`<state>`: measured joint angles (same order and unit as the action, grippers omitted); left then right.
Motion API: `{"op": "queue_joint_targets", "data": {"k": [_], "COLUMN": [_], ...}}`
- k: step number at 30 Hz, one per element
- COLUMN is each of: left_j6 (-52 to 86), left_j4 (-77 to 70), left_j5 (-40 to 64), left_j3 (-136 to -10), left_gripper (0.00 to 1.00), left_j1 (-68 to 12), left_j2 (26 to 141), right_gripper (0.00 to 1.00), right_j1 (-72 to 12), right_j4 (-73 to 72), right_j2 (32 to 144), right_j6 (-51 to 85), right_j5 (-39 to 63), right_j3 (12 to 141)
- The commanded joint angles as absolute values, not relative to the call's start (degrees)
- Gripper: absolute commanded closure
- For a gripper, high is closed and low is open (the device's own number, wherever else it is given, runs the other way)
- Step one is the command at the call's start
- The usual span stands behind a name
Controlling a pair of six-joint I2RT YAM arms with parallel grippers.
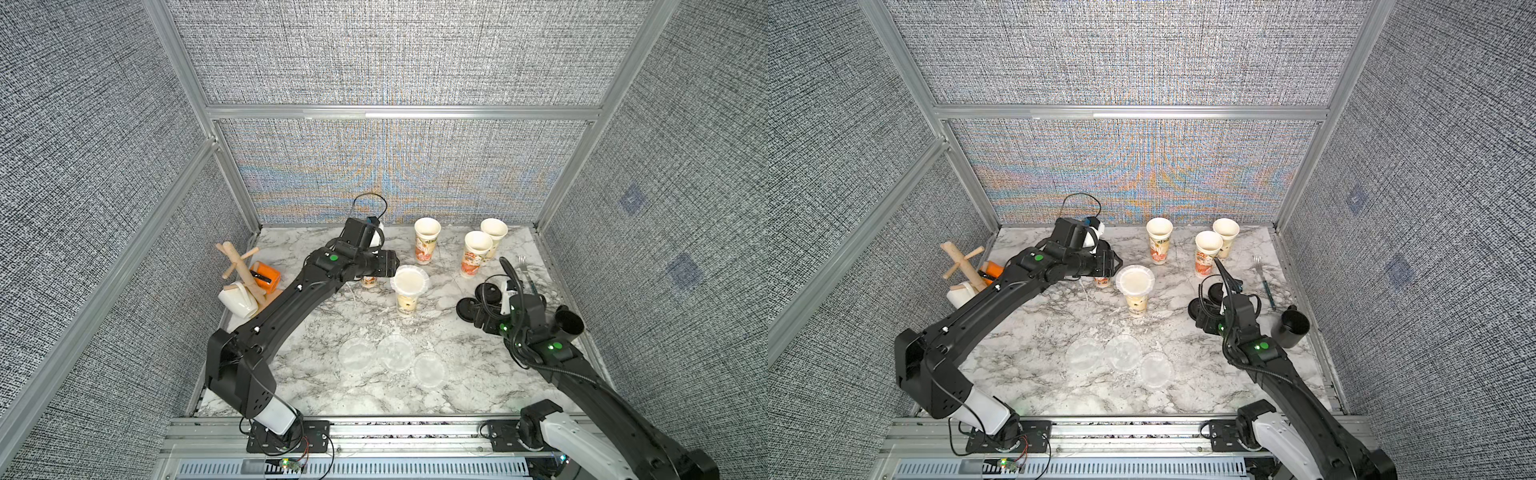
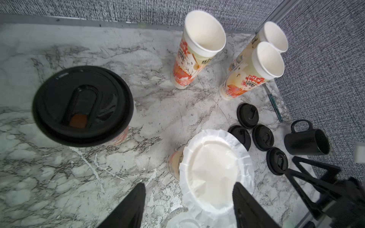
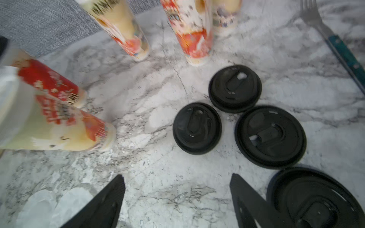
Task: Put the leak-proof paper on the milk tea cups
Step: Place the leak-proof paper at the cup.
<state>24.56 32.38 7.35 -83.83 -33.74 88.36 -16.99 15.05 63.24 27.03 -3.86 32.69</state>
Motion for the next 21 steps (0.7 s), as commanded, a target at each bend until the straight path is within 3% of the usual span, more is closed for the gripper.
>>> {"op": "queue_joint_targets", "data": {"k": [1,5,13,21], "left_j6": [23.9,24.0,22.9,22.2], "left_j4": [33.6,33.6,33.1,33.8], "left_j5": [2.5,0.6,0.4,1.1], "left_j3": [-82.2,-77.0,-70.2,-69.5], "left_gripper": [0.27,0.26,0.25,0.25], "left_j1": [-33.7,-33.7,-33.5,-33.3], "left_j2": [85.6,81.7,76.6,75.9], "right_gripper": [0.10,0.02,0.03,0.05], "right_j1": [-16.4,-16.7,-17.3,-17.6], "right_j4": [18.7,20.3,23.7,23.9], "right_j2": [71.4,83.0,96.9,102.3], "right_j6": [27.9,27.5,28.9,29.6], "right_j5": [-1.7,-2.4,-7.1,-9.2], "right_j3": [37.2,43.9,53.8,55.6]}}
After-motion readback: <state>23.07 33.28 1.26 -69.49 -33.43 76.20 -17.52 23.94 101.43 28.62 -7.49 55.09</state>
